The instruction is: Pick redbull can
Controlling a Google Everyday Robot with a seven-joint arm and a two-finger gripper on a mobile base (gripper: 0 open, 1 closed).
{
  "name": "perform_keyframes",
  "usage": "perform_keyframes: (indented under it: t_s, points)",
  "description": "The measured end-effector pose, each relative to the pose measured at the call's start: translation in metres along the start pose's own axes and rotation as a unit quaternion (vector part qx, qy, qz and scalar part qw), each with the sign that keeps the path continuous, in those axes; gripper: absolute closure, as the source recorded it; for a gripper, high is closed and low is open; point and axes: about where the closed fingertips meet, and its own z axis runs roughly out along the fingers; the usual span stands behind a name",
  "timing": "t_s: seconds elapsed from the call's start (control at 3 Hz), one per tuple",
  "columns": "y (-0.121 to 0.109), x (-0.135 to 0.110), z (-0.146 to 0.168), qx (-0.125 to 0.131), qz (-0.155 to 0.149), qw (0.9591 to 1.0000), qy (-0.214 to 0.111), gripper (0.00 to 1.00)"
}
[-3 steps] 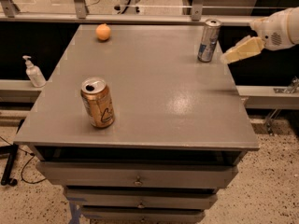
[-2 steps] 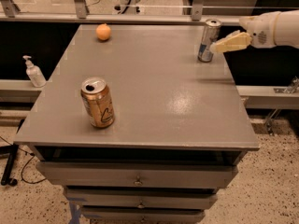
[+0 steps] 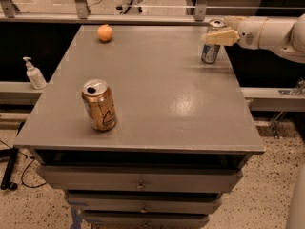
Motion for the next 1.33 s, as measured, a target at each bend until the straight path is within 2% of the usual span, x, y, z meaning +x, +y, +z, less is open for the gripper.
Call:
perform_keyframes:
  t_s: [0.33, 0.67, 1.0, 1.33]
  points:
    - [-0.002, 0.005, 0.007, -0.008, 0.009, 0.9998, -0.013, 0.41]
    - [0.004, -0.004, 0.005, -0.027, 0.026, 0.9988, -0.031, 0.64]
    - [0.03, -0.039, -0.001, -0.073, 0.05, 0.9943, -0.06, 0.87]
    - [0.071, -0.087, -0.017, -0.134, 0.078, 0.9822, -0.106, 1.0]
